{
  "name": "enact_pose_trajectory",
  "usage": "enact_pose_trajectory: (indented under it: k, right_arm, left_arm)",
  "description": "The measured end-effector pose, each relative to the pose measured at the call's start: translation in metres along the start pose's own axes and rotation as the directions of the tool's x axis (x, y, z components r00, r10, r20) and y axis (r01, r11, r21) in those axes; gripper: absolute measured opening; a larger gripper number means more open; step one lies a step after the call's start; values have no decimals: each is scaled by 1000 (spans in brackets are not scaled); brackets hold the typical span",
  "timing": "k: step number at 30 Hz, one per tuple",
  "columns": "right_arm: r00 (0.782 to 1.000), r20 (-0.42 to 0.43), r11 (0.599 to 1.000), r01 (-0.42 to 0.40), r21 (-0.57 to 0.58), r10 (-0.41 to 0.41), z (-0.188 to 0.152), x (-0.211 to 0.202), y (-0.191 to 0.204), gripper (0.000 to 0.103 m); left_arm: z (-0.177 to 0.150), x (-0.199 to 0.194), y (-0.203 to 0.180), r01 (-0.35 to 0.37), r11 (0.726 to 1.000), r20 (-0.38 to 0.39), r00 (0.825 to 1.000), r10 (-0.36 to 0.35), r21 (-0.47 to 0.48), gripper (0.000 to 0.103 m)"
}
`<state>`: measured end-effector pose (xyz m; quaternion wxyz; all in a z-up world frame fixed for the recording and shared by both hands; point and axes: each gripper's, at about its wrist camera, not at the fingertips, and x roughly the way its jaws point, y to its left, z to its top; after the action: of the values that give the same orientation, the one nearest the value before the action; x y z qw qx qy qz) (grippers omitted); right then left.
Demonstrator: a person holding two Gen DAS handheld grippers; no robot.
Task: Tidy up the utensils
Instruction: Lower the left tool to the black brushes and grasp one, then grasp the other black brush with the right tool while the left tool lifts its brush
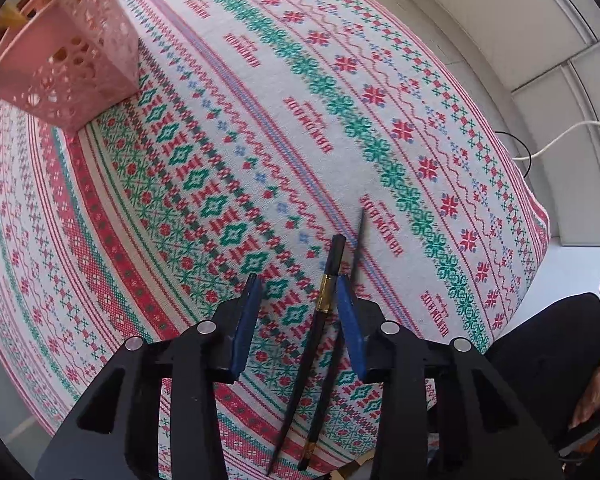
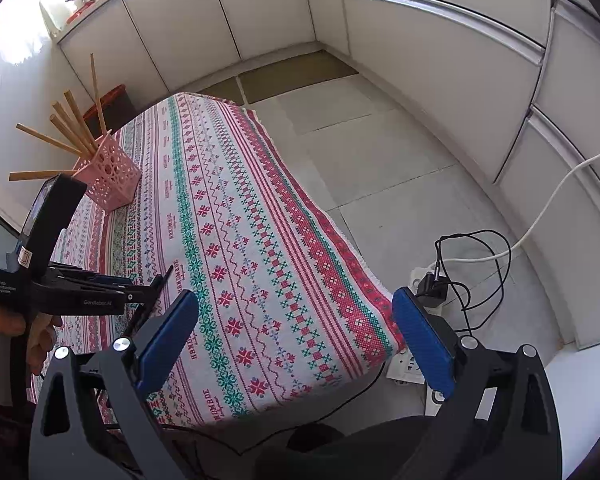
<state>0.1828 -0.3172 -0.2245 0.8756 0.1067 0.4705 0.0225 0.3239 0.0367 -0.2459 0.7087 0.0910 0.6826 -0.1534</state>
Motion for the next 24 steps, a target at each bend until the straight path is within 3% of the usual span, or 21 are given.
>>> enact_pose_trajectory:
  k: [3, 6, 9, 12, 13, 16, 18, 21, 24]
  right_arm:
    - [1000, -9, 1000, -6, -6, 6, 0, 4, 6, 94]
    - [1000, -16, 1000, -2, -23, 1, -1, 7, 13, 94]
    - [999, -35, 1000, -4, -21, 3, 0, 12, 18, 94]
    - [998, -52, 999, 32, 13, -31, 1, 18, 22, 94]
    - [998, -54, 999, 41, 25, -40, 1, 20, 24, 94]
    - [996, -64, 997, 69, 42, -66, 3, 26, 29, 94]
    - [993, -79, 995, 89, 32, -87, 5, 32, 35, 94]
    - [992, -91, 997, 82, 4, -82, 7, 42, 58, 94]
    - [983, -165, 996, 84, -14, -85, 6, 66, 88, 94]
  left_arm:
    - [-1, -2, 15, 50, 999, 3, 999, -50, -14, 35]
    - [-3, -3, 16, 53, 999, 7, 999, -53, 15, 35]
    - [-12, -4, 8, -3, 997, 33, 999, 1, 78, 39]
    - [-20, -1, -13, -106, 988, 73, 992, 98, 113, 40]
    - [-21, 0, -19, -132, 983, 88, 989, 122, 126, 37]
    - [-25, -4, -14, -100, 991, 113, 990, 90, 89, 6]
    - [-31, -8, -3, -61, 997, 131, 990, 54, 53, 6]
    - [-42, -18, 16, -78, 997, 160, 984, 74, 16, 6]
    - [-55, -39, 36, -76, 997, 216, 973, 81, -32, 6]
